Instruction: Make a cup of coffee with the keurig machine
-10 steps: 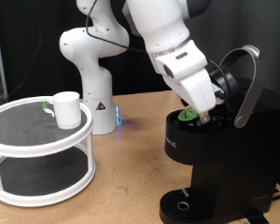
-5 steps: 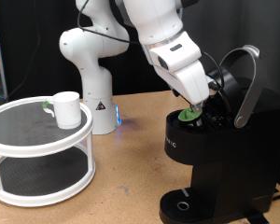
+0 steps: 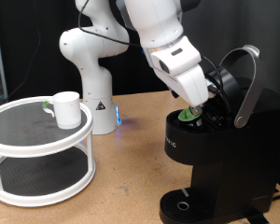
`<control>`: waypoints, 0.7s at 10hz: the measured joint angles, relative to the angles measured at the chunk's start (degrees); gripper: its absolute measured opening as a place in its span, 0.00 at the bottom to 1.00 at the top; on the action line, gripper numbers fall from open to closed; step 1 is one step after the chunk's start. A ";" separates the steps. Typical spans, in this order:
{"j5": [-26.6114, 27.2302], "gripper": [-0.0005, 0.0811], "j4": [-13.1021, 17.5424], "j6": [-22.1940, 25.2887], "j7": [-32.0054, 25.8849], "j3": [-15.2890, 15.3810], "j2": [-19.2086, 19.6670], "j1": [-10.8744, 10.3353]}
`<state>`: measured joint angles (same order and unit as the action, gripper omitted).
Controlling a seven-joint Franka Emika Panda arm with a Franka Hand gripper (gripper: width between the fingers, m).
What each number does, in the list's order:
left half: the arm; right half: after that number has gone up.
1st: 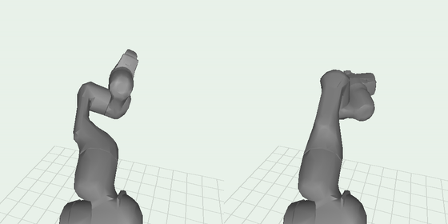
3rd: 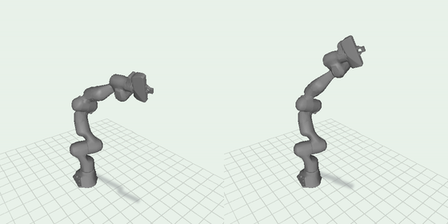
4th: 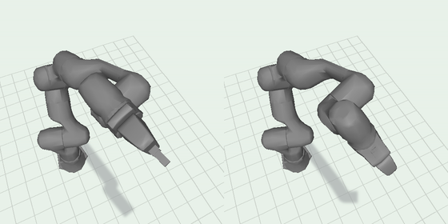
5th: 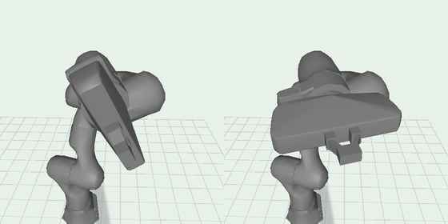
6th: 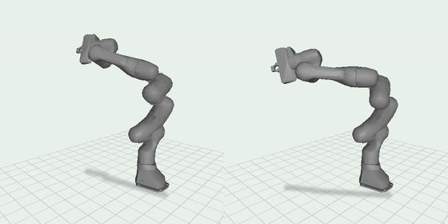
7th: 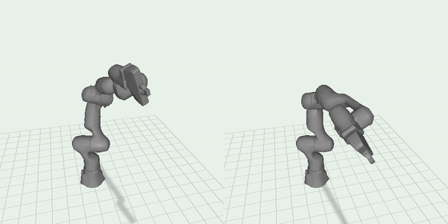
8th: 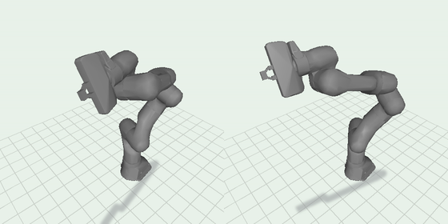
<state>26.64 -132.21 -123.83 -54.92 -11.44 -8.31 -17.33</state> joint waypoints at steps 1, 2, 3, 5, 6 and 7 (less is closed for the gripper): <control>0.44 0.99 -0.46 -0.87 0.00 0.45 -0.01 -0.19; 0.87 0.99 -0.82 -1.61 0.00 0.91 -0.01 -0.34; 1.14 0.99 -1.22 -2.29 0.00 1.19 -0.02 -0.43; 1.29 0.99 -2.01 -2.85 0.00 1.64 -0.03 -0.43; 1.47 0.99 -2.20 -2.88 0.00 1.71 -0.04 -0.43; 1.92 0.99 -2.27 -2.88 0.00 1.71 -0.09 -0.43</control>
<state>28.56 -134.49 -126.71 -54.92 -9.73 -8.40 -17.76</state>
